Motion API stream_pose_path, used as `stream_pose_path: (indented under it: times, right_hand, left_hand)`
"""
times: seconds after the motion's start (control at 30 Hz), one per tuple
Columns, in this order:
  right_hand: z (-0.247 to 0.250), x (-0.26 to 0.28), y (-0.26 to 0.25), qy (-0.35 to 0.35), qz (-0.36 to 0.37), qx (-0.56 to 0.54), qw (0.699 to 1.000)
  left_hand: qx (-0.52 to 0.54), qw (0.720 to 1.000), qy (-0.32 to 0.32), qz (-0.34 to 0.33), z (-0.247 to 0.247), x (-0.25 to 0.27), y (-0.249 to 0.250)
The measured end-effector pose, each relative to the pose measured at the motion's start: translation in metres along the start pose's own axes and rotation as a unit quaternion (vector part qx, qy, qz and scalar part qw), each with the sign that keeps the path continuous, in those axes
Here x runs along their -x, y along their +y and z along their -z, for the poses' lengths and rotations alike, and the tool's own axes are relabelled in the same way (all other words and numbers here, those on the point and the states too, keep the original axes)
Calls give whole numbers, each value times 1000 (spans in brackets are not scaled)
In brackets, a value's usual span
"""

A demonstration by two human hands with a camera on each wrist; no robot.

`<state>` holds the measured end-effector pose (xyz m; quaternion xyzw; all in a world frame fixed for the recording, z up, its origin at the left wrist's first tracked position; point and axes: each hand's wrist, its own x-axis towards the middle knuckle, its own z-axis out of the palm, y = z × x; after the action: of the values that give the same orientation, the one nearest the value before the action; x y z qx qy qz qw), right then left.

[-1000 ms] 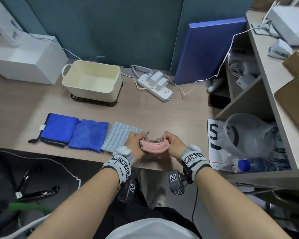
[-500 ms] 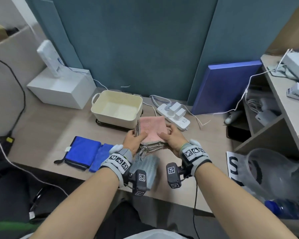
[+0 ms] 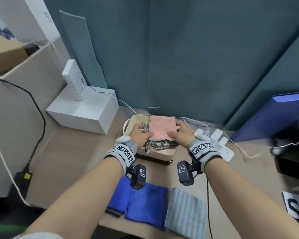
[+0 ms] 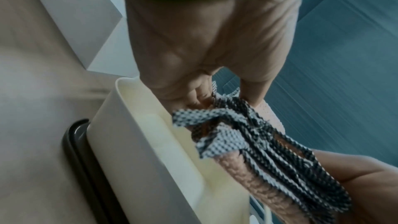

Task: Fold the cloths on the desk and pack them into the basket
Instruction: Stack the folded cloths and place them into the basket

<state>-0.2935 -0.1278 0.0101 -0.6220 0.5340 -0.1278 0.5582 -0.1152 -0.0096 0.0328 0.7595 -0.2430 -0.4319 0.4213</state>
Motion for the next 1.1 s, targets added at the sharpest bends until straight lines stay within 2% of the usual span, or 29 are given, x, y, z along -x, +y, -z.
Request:
stream_pose_path:
  times: [0.1, 0.23, 0.33, 0.47, 0.57, 0.67, 0.9, 1.1]
  right_hand:
    - [-15, 4, -31, 11, -7, 30, 999]
    - [-23, -9, -32, 34, -38, 92, 994]
    - [-21, -7, -29, 37, -46, 208, 976]
    - [-16, -5, -31, 51, -20, 276, 960]
    - [-5, -4, -25, 86, -35, 299, 950]
    - [3, -3, -14, 98, -61, 300, 947]
    - [12, -4, 12, 105, -100, 228, 963]
    - [13, -3, 22, 116, -62, 186, 974]
  left_hand:
    - [-24, 1000, -13, 15, 12, -34, -1]
    - [-55, 997, -40, 38, 6, -75, -13]
    - [-98, 992, -62, 56, -3, -85, -22]
    - [-221, 967, -88, 90, -27, -119, -61]
    - [-320, 940, -92, 74, -32, -104, -46]
    - [-336, 936, -85, 63, -33, -95, -36]
    - [-373, 923, -87, 42, -44, -103, -39]
    - [-422, 902, -87, 13, -50, -98, -35]
